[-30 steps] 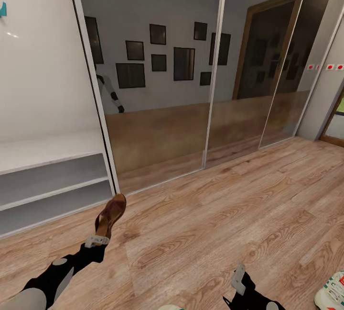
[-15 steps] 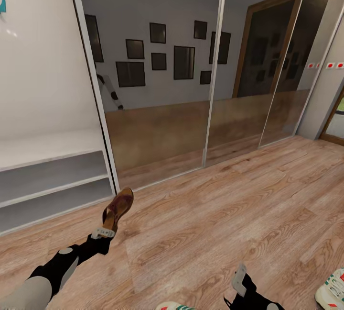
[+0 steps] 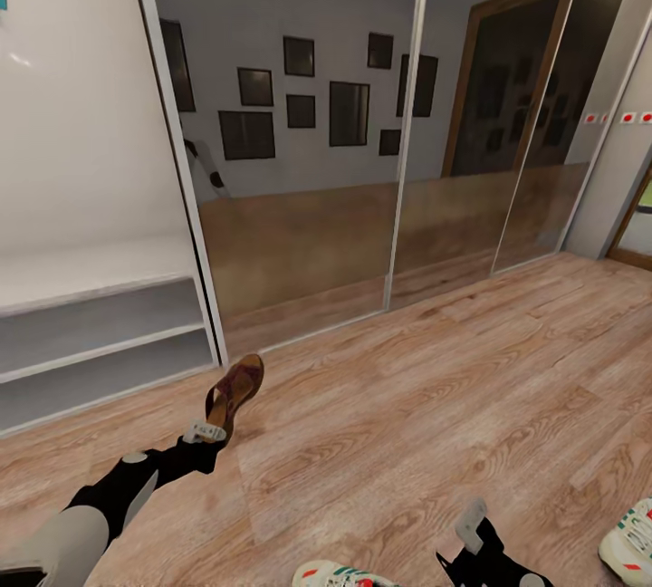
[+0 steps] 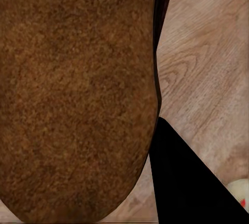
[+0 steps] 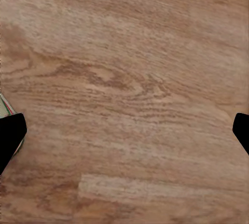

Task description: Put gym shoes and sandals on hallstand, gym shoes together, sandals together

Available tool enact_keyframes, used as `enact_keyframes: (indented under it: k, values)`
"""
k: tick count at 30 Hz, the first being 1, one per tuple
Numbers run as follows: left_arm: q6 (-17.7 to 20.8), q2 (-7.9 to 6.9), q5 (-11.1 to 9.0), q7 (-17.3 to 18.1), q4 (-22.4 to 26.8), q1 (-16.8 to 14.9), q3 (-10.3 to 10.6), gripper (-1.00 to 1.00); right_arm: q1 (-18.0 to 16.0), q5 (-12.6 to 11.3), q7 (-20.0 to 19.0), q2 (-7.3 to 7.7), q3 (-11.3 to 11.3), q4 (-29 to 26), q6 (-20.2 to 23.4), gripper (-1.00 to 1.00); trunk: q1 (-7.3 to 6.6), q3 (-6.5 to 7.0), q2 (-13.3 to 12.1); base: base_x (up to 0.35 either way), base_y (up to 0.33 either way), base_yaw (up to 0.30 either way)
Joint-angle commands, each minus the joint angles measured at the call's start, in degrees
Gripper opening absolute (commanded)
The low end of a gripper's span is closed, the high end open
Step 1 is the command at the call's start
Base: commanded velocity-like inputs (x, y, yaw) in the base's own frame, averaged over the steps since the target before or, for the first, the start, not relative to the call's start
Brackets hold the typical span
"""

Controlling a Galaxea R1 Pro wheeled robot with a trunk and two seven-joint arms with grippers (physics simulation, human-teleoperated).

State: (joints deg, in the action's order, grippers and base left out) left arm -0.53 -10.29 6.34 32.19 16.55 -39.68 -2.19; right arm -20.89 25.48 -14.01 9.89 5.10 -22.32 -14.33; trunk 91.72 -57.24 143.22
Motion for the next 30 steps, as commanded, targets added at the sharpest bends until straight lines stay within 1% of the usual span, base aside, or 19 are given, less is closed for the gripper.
enact_keyframes:
  k: [1, 30]
  values:
    - [-0.2, 0.01, 0.7, 0.2, 0.1, 0.0, -0.3, -1.00, 0.0, 0.4, 0.0, 0.04, 0.1, 0.0, -0.2, 1.00, 0.01, -0.31, 0.0, 0.000, 0.000, 0.000]
    - [0.0, 0.08, 0.6, 0.3, 0.0, 0.0, -0.3, -1.00, 0.0, 0.8, -0.1, 0.21, -0.1, 0.1, -0.3, 1.00, 0.76, -9.20, 0.4, 0.000, 0.000, 0.000]
